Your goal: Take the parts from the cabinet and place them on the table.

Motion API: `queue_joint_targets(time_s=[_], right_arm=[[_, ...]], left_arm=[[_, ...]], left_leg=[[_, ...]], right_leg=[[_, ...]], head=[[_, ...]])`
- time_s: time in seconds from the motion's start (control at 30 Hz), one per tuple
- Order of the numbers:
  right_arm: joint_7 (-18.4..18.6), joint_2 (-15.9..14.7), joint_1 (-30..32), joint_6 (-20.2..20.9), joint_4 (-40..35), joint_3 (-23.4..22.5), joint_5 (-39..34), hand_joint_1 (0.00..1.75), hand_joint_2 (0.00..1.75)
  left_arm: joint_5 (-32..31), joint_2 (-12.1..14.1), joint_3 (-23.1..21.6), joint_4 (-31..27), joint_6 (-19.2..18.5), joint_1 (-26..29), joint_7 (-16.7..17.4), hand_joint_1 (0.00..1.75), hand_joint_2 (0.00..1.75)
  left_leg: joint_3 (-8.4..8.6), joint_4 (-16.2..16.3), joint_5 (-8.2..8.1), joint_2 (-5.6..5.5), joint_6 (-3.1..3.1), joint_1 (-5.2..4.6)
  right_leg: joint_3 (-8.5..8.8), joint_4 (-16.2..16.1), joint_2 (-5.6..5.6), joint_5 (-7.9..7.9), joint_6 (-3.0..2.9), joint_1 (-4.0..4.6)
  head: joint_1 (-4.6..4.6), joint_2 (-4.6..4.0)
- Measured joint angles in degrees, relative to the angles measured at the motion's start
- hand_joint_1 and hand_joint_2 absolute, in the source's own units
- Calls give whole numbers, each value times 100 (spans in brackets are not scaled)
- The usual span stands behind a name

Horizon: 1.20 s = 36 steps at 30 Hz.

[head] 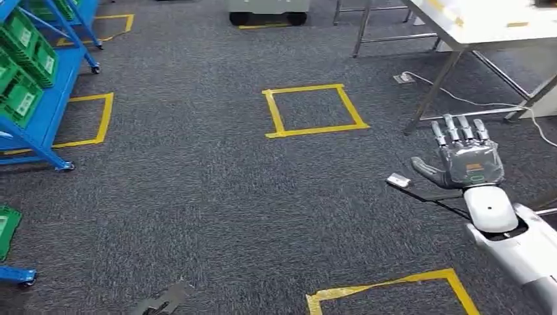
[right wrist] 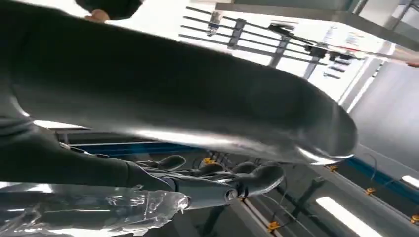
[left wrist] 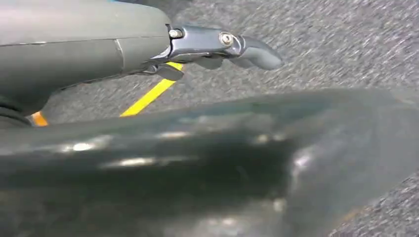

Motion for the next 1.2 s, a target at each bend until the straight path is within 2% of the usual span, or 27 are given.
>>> queue_joint_targets(time_s=[0.03,0.07,0.1,0.13,0.2,0.23,0.3,0.33,0.37,0.4,0.43,0.53,0.6,0.63,0.67,0.7,0.73,0.77,0.83,0.87,0.9,0.97,1.03,1.07,1.1,1.13,1.2], right_arm=[[0,0,-4,-2,-7,0,0,0,0],[2,-2,-5,-6,-7,0,0,0,0],[0,-2,-6,-11,-9,-2,0,0,0],[2,-9,1,-15,-7,-9,0,0,0],[2,-9,23,-15,-4,-11,0,0,0],[0,-9,33,-15,-4,-11,0,0,0],[0,-9,39,-15,-4,-20,0,0,0],[0,-9,38,-15,-7,-33,0,0,0],[0,-9,37,-17,-7,-50,0,0,0],[2,-20,36,-17,-7,-72,0,0,0],[0,-24,24,-18,-7,-81,0,0,0],[0,-24,25,-17,-7,-79,0,0,0],[0,-24,33,-24,-11,-87,0,0,0],[4,-33,45,-24,-9,-94,-2,0,0],[2,-35,70,-24,-7,-94,-2,0,0],[4,-35,114,-24,-7,-92,-2,0,0],[6,-37,167,-28,-7,-92,-7,0,0],[13,-46,217,-33,-9,-100,-20,0,0],[20,-76,253,-46,-28,-116,-33,0,0],[24,-96,256,-50,-42,-136,-37,0,0],[33,-107,259,-59,-42,-144,-39,0,0],[35,-138,307,-66,-63,-157,-42,0,0],[35,-138,334,-74,-126,-177,-50,0,0],[35,-155,344,-74,-164,-205,-63,0,0],[35,-177,370,-87,-203,-240,-76,0,0],[35,-203,394,-87,-214,-260,-83,0,0],[35,-249,453,-87,-214,-289,-96,0,0]], left_arm=[[0,11,0,0,0,7,-2,0,0],[2,9,0,0,2,8,-2,0,0],[2,9,0,0,2,-8,-2,0,0],[2,6,0,0,2,-23,0,0,0],[2,-5,0,0,2,-23,0,0,0],[2,-7,0,0,2,-13,-2,0,0],[2,-2,2,0,2,-10,-2,0,0],[2,2,2,0,2,-13,0,0,0],[2,0,2,0,2,-18,-2,0,0],[2,-13,2,0,2,-32,-2,0,0],[2,-15,2,0,2,-33,-2,0,0],[2,-2,9,0,2,-16,-2,0,0],[0,4,13,0,17,-22,0,0,0],[0,2,15,0,22,-35,0,0,0],[-4,-2,15,0,24,-37,0,0,0],[-9,-2,15,0,24,-34,0,0,0],[-9,-2,15,0,28,-28,0,0,0],[-11,0,17,0,35,-18,0,0,0],[-26,-5,20,0,39,-9,0,0,0],[-35,-11,22,0,39,-7,0,0,0],[-35,-13,24,0,42,-17,0,0,0],[-44,-20,24,0,44,1,2,0,0],[-52,-31,24,0,57,46,9,0,0],[-57,-35,24,0,65,53,9,0,0],[-61,-41,24,0,72,40,9,0,0],[-63,-46,24,0,74,20,9,0,0],[-76,-53,24,0,74,12,9,0,0]], left_leg=[[-11,21,-18,1,-18,7],[-62,145,-131,365,-31,-61],[-229,489,-360,650,-57,-72],[-443,928,-575,785,-73,-61],[-859,1768,-891,859,-85,-48],[-873,1802,-828,859,-93,-48],[-520,1155,-436,893,-91,-46],[-169,550,-192,1029,-83,-50],[93,125,-107,1312,-83,-59],[113,43,-154,1421,-44,-104],[91,36,-137,1287,23,-92],[97,29,-131,1085,132,-97],[108,17,-123,961,198,-66],[107,17,-125,894,225,-67],[107,19,-127,805,231,-72],[109,19,-127,725,232,-79],[112,21,-127,642,233,-81],[120,23,-126,549,233,-81],[141,29,-126,385,230,-80],[145,30,-127,307,223,-72],[111,37,-116,243,187,-92],[56,27,-68,109,106,-40],[44,-4,-44,-13,24,-30],[22,54,-117,253,28,-48],[-90,281,-301,574,8,-81],[-281,679,-519,731,-12,-79],[-737,1618,-901,838,-43,-66]], right_leg=[[38,-77,-102,39,-58,-53],[63,-105,-170,44,-85,-33],[73,-107,-253,44,-111,-17],[73,-106,-334,40,-118,-2],[67,-104,-520,30,-130,11],[72,-104,-605,26,-129,10],[85,-102,-756,12,-110,9],[108,-101,-834,-4,-86,6],[133,-98,-888,-25,-53,25],[121,-71,-938,-58,-16,84],[138,-74,-991,-68,0,88],[212,-122,-1187,-108,83,63],[35,262,-673,-374,120,14],[-221,794,-484,-626,123,16],[-517,1375,-404,-857,125,20],[-729,1757,-388,-963,117,26],[-832,1863,-387,-922,103,29],[-775,1680,-382,-733,84,28],[-373,728,-291,-178,39,19],[-116,164,-31,74,34,-6],[-8,-1,199,-16,16,-39],[10,-36,89,0,22,1],[33,-78,-47,29,-44,-2],[61,-115,-132,51,-84,-8],[76,-135,-203,51,-130,1],[79,-135,-291,48,-137,15],[77,-135,-475,35,-155,30]], head=[[-2,0],[-10,0],[-48,0],[-39,0],[-42,0],[-44,0],[-41,0],[-44,0],[-44,0],[-53,0],[-11,0],[-22,0],[4,0],[26,0],[33,0],[24,0],[31,0],[26,0],[26,0],[33,0],[15,0],[24,0],[15,0],[22,0],[-22,0],[-18,0],[-15,0]])
